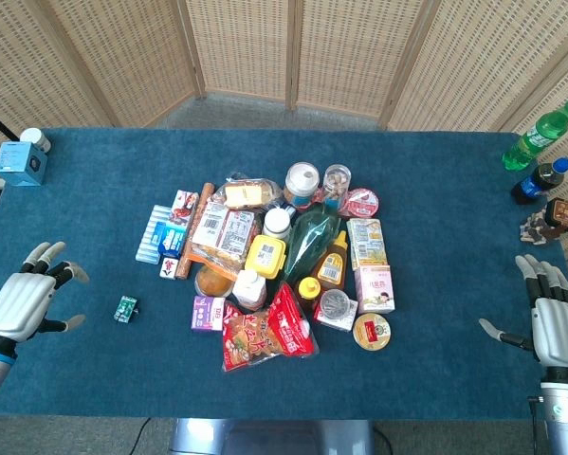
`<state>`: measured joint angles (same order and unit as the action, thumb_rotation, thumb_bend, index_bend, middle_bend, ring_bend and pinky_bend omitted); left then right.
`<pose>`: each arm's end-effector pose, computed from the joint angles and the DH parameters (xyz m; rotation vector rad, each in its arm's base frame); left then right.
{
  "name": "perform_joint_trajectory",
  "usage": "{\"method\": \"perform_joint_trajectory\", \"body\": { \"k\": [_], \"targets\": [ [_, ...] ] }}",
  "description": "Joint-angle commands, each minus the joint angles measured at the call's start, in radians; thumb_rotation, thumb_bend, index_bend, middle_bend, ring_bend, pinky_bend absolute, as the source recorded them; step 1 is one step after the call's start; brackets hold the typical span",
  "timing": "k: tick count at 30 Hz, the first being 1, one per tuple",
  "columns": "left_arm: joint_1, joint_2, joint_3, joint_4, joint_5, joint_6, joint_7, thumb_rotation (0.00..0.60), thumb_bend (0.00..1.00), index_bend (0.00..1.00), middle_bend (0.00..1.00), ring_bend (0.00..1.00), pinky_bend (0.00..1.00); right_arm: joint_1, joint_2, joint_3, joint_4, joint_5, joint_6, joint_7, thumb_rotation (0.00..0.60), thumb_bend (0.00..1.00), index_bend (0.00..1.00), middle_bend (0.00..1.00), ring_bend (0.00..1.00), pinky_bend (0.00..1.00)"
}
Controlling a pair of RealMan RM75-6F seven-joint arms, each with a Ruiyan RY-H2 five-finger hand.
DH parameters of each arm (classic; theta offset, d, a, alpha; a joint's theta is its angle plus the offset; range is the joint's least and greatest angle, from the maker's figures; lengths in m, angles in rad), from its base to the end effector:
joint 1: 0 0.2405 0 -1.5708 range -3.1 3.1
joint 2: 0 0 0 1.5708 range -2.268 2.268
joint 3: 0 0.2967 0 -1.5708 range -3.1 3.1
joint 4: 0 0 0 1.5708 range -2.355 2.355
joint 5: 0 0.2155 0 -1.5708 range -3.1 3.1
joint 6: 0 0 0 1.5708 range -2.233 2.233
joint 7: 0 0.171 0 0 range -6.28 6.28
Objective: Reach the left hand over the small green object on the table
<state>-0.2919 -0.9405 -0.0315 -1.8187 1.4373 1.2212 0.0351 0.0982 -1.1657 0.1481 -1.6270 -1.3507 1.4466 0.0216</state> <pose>-0.2953 0.2638 0.1732 -1.6283 -0.9891 -0.8380 -0.3564 -0.2350 0.1725 1.2028 -0.9871 0.9540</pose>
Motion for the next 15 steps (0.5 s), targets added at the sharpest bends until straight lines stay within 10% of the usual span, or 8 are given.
{"method": "perform_joint_trajectory", "body": {
  "k": [1,15],
  "targets": [
    [0.004,0.003,0.004,-0.003,0.005,0.003,-0.001,0.600,0.21,0.39,0.37,0.08,0.00,0.000,-0.002,0.000,0.000,-0.003,0.001,0.006,0.494,0.00,0.00,0.00,0.00,0.00],
    [0.005,0.018,0.006,0.006,0.008,0.005,0.021,0.600,0.21,0.34,0.34,0.07,0.00,-0.025,0.008,-0.006,-0.002,-0.020,0.038,0.029,0.495,0.00,0.00,0.00,0.00,0.00]
  ]
}}
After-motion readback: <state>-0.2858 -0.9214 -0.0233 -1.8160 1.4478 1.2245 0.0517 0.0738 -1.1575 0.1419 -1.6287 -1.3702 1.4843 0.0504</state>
